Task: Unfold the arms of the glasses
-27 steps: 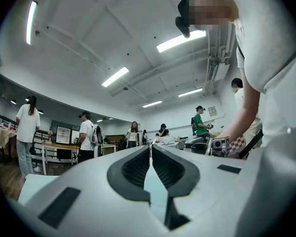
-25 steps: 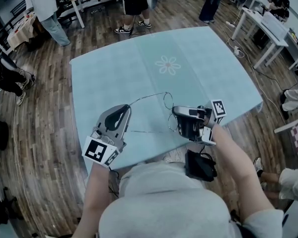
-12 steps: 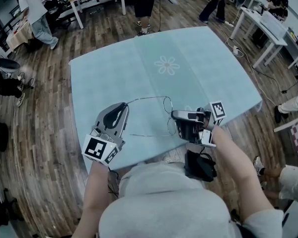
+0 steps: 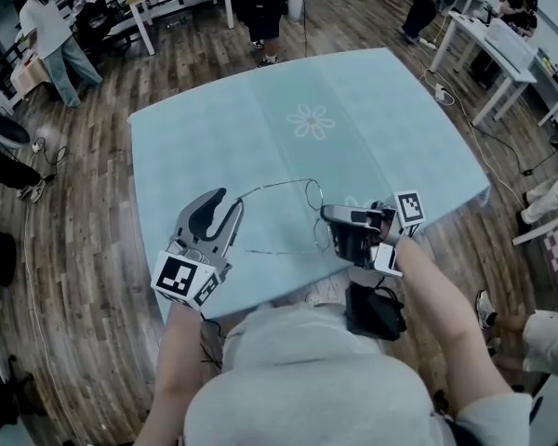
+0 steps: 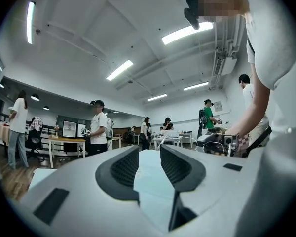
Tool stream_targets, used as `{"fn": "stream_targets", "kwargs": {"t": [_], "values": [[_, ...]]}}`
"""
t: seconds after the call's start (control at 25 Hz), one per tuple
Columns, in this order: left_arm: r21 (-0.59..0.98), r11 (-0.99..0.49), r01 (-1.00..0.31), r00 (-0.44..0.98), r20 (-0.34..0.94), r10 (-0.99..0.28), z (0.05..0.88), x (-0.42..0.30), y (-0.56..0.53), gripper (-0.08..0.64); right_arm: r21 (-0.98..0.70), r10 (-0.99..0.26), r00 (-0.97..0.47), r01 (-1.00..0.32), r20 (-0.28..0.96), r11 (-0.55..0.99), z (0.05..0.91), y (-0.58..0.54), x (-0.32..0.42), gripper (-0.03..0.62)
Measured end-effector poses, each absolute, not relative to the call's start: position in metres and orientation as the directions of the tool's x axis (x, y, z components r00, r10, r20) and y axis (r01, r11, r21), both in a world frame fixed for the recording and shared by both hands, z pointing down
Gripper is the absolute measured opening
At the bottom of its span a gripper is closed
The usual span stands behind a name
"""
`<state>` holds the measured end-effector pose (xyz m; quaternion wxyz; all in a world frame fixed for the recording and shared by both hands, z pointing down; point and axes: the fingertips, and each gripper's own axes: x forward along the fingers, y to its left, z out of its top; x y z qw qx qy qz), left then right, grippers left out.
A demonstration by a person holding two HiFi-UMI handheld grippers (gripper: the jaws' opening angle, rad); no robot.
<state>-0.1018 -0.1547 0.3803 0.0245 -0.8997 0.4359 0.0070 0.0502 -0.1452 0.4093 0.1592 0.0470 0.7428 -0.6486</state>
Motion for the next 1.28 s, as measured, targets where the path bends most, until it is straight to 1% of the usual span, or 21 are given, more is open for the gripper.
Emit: {"fn": "stream_targets", "kwargs": {"t": [0.24,0.48,0.76,0.88,1.12,1.28], "values": [[-0.032,-0.614,-0.789,0.615,-0.019,-0.789,0.381,-0.102,-0.155,0.167,-0.955,-0.139,-0.953,0.248,-0.271,0.166,0.413,-0.142,0.054,0.011],[-0.038,-0.625,-0.78,0.625,-0.003,-0.78,0.385,-0.094,-0.148,0.183,-0.962,-0.143,-0.959,0.223,-0.245,0.156,0.423,-0.136,0.059,0.011],[-0.049,-0.644,-0.764,0.643,0.036,-0.765,0.39,-0.088,-0.144,0.183,-0.969,-0.177,-0.958,0.202,-0.226,0.144,0.432,-0.14,0.055,0.011],[-0.045,-0.639,-0.768,0.637,0.042,-0.77,0.394,-0.086,-0.143,0.183,-0.974,-0.219,-0.956,0.165,-0.197,0.158,0.441,-0.145,0.054,0.011],[-0.026,-0.605,-0.796,0.604,0.049,-0.796,0.398,-0.076,-0.144,0.183,-0.979,-0.362,-0.925,0.041,-0.112,0.197,0.455,-0.16,0.06,0.011],[-0.02,-0.59,-0.807,0.588,0.052,-0.807,0.402,-0.074,-0.144,0.183,-0.982,-0.439,-0.896,-0.016,-0.07,0.19,0.46,-0.166,0.054,0.011]]}}
